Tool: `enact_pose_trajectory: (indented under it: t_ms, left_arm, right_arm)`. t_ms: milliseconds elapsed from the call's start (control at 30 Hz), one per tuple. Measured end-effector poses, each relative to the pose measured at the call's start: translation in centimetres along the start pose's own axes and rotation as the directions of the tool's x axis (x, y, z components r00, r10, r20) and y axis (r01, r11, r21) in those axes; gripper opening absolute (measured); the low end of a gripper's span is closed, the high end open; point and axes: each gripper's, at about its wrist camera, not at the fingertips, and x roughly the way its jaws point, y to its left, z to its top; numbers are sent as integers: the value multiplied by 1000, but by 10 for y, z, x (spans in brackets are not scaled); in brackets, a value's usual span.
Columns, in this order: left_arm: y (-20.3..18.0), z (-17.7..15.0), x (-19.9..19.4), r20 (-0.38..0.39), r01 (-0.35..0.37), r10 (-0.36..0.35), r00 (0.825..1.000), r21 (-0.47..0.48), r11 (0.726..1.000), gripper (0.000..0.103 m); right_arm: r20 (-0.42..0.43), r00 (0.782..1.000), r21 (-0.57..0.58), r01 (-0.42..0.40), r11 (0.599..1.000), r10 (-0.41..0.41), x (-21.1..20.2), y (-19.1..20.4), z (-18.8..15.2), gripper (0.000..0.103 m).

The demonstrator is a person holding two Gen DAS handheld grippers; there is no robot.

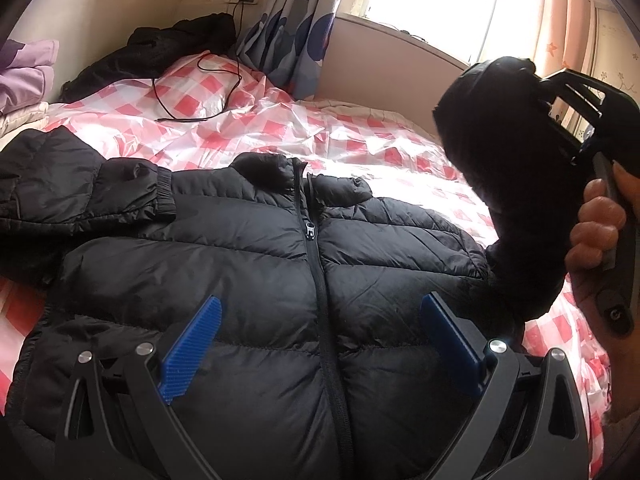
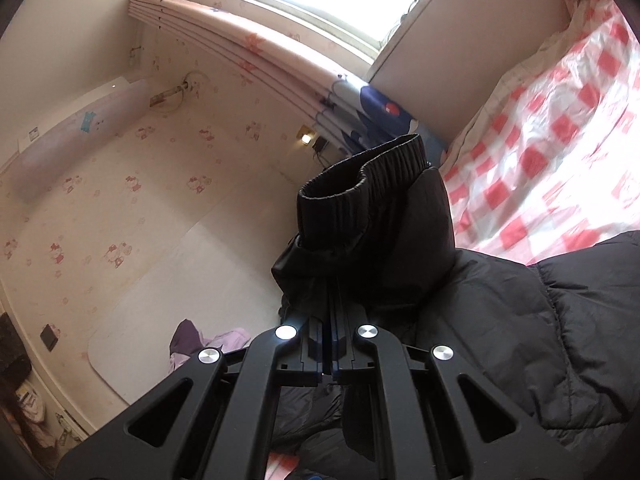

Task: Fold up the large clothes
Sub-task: 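Carry the held sleeve across the jacket body toward the zipper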

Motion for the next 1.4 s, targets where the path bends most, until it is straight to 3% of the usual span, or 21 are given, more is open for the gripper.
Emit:
enact_pose_trajectory:
  t_ms: [300, 433, 467, 600, 700, 867, 1000, 1133, 1233, 1267, 1367, 1400]
  left_arm:
    - [15, 12, -4, 12, -10, 10, 1000, -15, 1000, 96]
    - [61, 36, -20, 87, -102, 112, 990, -115, 988, 96]
    - [76, 41, -24, 98, -122, 139, 985, -162, 979, 96]
    - [146, 55, -42, 120, -193, 257, 959, -387, 901, 96]
    - [177, 57, -53, 127, -209, 305, 944, -482, 851, 96]
    - [189, 58, -64, 147, -205, 320, 936, -515, 833, 96]
    - [182, 59, -60, 144, -196, 302, 942, -496, 846, 96]
    - [183, 61, -59, 141, -193, 300, 944, -500, 844, 96]
    - [186, 61, -59, 134, -195, 301, 944, -509, 838, 96]
    - [187, 60, -59, 133, -195, 301, 944, -510, 837, 96]
    - [189, 63, -57, 120, -204, 299, 947, -495, 844, 96]
    - [189, 64, -58, 115, -212, 300, 947, -480, 851, 96]
  right_arm:
    - [-76, 996, 30, -38, 999, 40, 49, -1, -38, 4]
    - [-136, 990, 22, -34, 999, 37, 77, -1, -65, 4]
    - [-151, 988, 22, -33, 999, 36, 85, -2, -72, 4]
    - [-197, 980, 34, -26, 999, 32, 114, -8, -97, 4]
    - [-234, 972, 39, -22, 999, 30, 135, -12, -117, 4]
    - [-319, 948, 2, -19, 1000, 19, 164, -9, -153, 4]
    - [-414, 909, -83, 18, 996, -50, 193, -8, -184, 4]
    - [-538, 836, -104, 62, 993, -109, 223, -22, -214, 8]
    - [-693, 707, -98, 103, 990, -142, 244, -39, -245, 9]
    - [-706, 693, -102, 106, 989, -147, 245, -40, -250, 9]
    - [-710, 693, -58, 114, 992, -121, 240, -38, -247, 17]
    - [-706, 701, -22, 121, 992, -101, 235, -36, -243, 24]
